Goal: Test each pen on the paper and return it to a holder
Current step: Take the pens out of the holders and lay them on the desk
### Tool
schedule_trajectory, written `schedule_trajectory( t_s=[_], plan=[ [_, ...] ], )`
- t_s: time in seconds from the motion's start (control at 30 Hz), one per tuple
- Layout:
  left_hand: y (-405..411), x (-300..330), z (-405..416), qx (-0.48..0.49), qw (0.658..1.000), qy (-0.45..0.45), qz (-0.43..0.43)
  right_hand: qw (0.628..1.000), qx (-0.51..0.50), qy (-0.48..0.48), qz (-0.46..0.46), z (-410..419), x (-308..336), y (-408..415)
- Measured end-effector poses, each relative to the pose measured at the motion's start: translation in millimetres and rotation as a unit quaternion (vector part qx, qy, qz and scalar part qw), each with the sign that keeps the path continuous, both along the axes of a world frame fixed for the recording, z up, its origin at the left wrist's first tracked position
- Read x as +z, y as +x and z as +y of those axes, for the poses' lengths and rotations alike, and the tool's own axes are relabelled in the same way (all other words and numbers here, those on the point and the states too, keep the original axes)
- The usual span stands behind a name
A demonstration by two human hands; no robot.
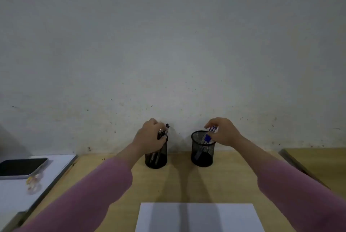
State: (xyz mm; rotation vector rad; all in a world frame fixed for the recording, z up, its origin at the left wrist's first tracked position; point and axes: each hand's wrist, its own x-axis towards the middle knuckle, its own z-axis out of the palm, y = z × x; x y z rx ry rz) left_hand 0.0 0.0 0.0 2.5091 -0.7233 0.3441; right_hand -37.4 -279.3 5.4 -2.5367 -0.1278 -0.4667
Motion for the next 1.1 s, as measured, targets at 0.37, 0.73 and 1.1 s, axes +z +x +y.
schedule_trajectory(
  t_s=[0.37,0.73,1.1],
  plan=[
    [36,32,-11,-0.112,0.953,0.275,-0.048,0.983,0.062,-0.159,0.060,-21,5,28],
    [50,44,19,-0.086,0.940,0.330,0.009,0.981,0.063,-0.130,0.131,-24,13,29],
    [55,33,34,-0.071,0.977,0.170,0.108,0.990,0.034,-0.045,0.130,-22,19,22]
  ],
)
